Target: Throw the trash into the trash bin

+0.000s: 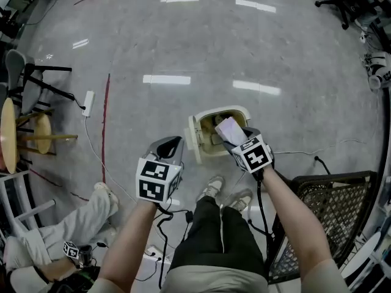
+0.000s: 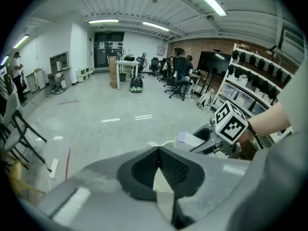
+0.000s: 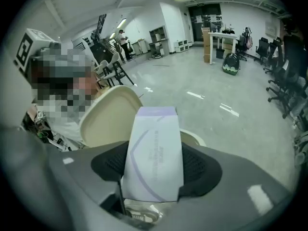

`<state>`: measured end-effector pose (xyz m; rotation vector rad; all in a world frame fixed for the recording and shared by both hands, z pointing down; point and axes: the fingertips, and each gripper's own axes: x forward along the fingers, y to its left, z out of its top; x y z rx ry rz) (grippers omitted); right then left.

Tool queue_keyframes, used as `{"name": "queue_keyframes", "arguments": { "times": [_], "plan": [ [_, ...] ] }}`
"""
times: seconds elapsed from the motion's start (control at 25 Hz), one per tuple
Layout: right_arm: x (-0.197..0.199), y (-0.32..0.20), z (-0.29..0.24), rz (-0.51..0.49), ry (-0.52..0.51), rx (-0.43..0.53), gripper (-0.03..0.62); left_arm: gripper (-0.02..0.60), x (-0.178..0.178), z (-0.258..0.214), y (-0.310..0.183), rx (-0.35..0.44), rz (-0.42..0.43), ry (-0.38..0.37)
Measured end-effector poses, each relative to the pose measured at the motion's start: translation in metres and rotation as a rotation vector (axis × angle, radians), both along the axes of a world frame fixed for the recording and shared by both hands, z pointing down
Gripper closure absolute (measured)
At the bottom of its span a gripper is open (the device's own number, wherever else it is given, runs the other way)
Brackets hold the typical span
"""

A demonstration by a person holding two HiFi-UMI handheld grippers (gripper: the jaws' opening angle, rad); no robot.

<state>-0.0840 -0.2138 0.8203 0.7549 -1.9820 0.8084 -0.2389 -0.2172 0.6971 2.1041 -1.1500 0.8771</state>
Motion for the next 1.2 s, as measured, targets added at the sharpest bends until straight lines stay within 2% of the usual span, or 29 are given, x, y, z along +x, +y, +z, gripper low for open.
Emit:
{"name": "queue_keyframes", "arguments": {
  "times": [0.36,0.52,0.64,0.92,1.04,1.2],
  "plan": [
    [0.002,-0.002,0.065,-0.010,0.080,-0.029,0.279,0.578,-0.012,0.056,0.012,-0.066,-0.032,-0.002],
    [0.005,-0.006,0.077,0.023,0.100,-0.028,0.250,0.578,-0.014,0.062,0.016,-0.066,-0.045,0.011],
    [0.012,-0.005,0.073,0.048,0.100,-0.024,0.262,0.580,-0.015,0.060,0.019,-0.068,-0.041,0.007],
    [0.029,-0.005,0.021,0.126,0.052,0.035,0.371,0.580,-0.017,0.027,0.012,-0.034,-0.068,0.011],
    [0.036,-0.005,-0.020,0.170,0.017,0.083,0.447,0.580,-0.014,0.000,0.012,-0.010,-0.061,0.013],
    [0.047,-0.012,-0.090,0.221,-0.036,0.179,0.485,0.580,-0.001,-0.045,0.001,0.049,-0.033,0.026]
  ]
}}
